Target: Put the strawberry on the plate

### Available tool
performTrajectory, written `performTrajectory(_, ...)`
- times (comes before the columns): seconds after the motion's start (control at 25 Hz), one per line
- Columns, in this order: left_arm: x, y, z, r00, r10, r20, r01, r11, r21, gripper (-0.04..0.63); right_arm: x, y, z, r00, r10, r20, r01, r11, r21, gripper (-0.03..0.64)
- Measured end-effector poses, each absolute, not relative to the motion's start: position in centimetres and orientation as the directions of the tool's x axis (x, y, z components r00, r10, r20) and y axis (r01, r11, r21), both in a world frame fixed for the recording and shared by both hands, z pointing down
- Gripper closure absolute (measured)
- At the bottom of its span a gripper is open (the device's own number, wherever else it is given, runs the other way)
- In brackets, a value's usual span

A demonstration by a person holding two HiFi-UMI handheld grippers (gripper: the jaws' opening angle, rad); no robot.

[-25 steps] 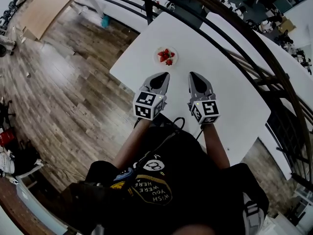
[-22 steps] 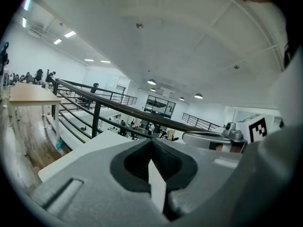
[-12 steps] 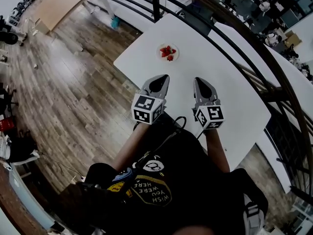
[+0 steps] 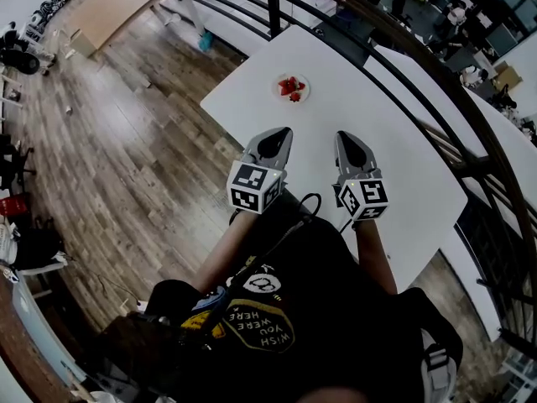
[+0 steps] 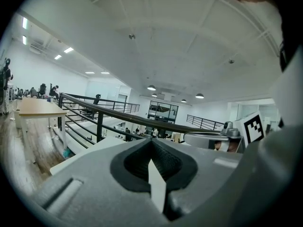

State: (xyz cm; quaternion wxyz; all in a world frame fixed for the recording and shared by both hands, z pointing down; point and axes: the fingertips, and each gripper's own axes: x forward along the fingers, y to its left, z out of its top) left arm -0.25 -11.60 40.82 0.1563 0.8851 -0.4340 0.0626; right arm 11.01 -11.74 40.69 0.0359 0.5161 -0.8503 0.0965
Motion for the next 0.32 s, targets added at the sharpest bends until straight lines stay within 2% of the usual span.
performTrajectory(0.32, -1.3, -10.9, 40.3, 0.599, -0.763, 0.243, -0.800, -0.559, 0.219, 0.594, 9.8, -11.2, 39.7, -0.491, -0.860, 0.144, -0.871, 0.477, -0.121, 0.614)
